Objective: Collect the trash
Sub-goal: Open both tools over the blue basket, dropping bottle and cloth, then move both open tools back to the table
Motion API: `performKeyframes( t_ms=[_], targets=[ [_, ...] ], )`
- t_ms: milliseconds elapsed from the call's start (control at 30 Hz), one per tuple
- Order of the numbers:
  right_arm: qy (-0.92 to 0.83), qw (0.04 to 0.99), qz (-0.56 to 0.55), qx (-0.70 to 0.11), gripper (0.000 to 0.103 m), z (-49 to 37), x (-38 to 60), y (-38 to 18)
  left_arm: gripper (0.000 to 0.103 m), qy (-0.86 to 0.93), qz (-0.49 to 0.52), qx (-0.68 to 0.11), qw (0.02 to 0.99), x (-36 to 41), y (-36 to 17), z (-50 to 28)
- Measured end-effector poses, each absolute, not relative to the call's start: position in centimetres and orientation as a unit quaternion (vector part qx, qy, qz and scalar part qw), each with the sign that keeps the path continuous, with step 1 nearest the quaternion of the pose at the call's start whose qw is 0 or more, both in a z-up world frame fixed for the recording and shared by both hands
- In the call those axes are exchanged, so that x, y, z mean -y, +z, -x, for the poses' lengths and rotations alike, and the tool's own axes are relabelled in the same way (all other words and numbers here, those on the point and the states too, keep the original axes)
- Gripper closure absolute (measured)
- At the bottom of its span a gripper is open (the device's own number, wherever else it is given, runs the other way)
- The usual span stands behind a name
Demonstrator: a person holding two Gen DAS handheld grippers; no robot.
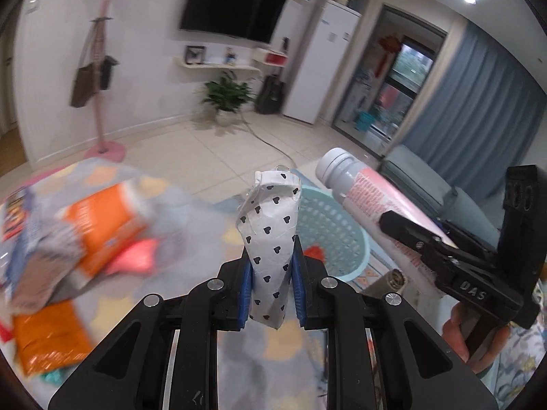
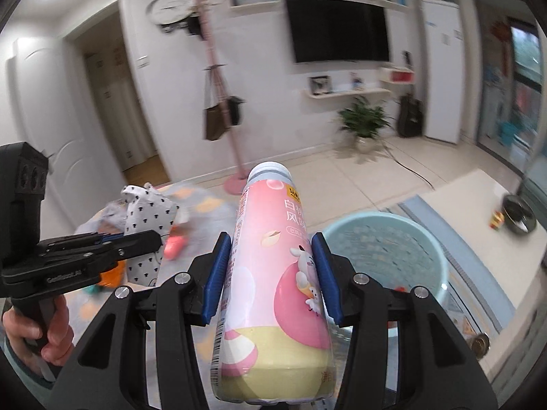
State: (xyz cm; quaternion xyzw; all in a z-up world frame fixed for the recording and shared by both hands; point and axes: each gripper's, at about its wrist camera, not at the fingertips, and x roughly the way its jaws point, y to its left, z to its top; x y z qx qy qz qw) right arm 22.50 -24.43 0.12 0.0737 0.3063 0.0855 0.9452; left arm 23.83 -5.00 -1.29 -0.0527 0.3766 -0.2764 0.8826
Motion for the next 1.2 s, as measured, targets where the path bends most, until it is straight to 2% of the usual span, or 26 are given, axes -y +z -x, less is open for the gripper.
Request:
performKeyframes(
  t_ms=[367,600,667,767,833,900,967,1200],
  targets=[
    [-0.027,0.919,-0.133,-0.369,0.058,-26.9,33.3,-7.6,0.084,-0.322,0.040,-0.452,0.831,14.4,-7.4,-31.1],
    [-0.070,0.892,-0.156,-0.418,0.058,-29.1,35.7,-12.6,0.084,-0.321,0.011,-0.497,0.806,18.4,-12.3,-33.6],
    [-0.076,0.886,-0.163,-0.428,0.057,-29.4,36.1,-13.5,0.079,-0.321,0.007,-0.504,0.802,19.2,-13.0,-33.9],
    [-0.077,0.879,-0.181,-0.435,0.057,-29.8,37.0,-14.3,0.061,-0.315,0.009,-0.502,0.805,19.5,-13.3,-34.1],
    [-0.078,0.880,-0.186,-0.430,0.057,-29.8,37.3,-14.2,0.058,-0.315,0.010,-0.498,0.808,19.5,-12.7,-33.9],
    [-0.078,0.882,-0.186,-0.425,0.057,-29.7,37.2,-13.6,0.051,-0.316,0.011,-0.491,0.812,19.5,-12.0,-33.4],
    [-0.077,0.885,-0.185,-0.420,0.057,-29.4,37.1,-13.1,0.048,-0.317,0.016,-0.482,0.816,19.1,-11.5,-32.9],
    [-0.059,0.893,-0.178,-0.409,0.057,-27.8,35.7,-11.7,0.048,-0.319,0.053,-0.453,0.831,16.4,-9.3,-31.2]
  ],
)
